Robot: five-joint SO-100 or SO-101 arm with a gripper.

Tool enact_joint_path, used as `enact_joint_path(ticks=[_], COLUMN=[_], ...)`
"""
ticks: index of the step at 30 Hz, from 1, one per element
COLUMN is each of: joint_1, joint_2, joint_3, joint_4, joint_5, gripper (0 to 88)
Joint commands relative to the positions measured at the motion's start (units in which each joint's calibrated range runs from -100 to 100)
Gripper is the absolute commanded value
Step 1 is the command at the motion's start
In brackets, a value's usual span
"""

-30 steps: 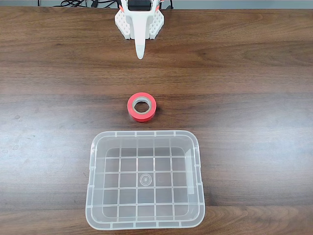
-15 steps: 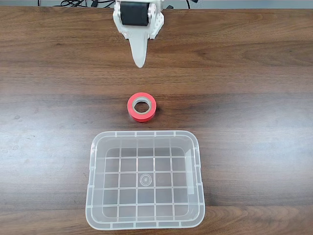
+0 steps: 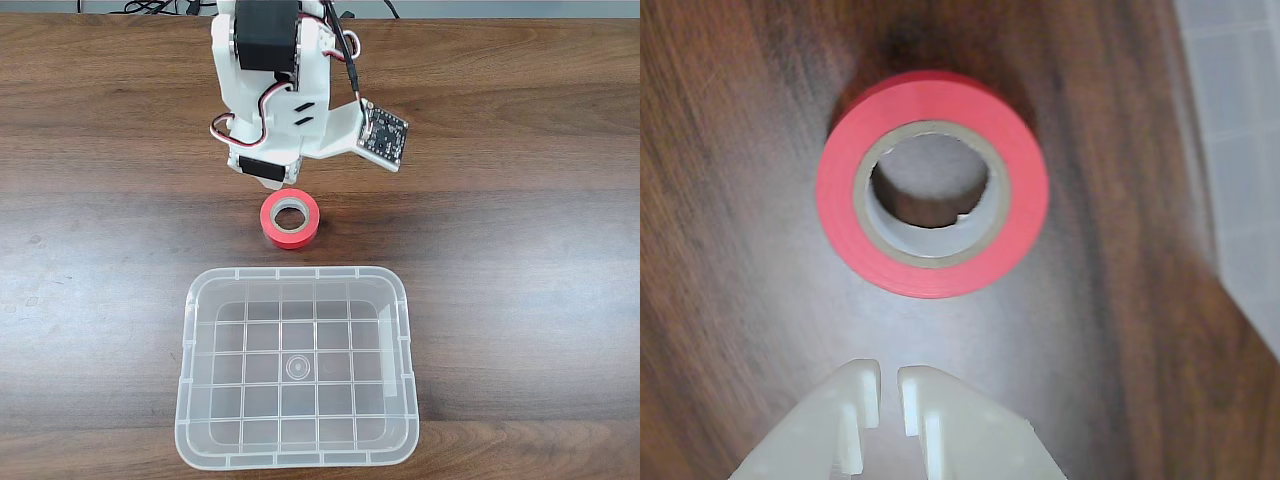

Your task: Grab the tape and place it in the box.

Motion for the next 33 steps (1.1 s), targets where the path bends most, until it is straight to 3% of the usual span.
enact_joint_path(ticks=[1,13,33], joint_1=[2.16,2.75,-2.01], joint_2=[2.01,-7.33,-9.02], joint_3=[-1.57,20.16,21.39], joint_4=[-4.93,-19.05,-18.63], joint_5=[0.26,2.52,4.47], gripper=[1.3,1.3,2.1])
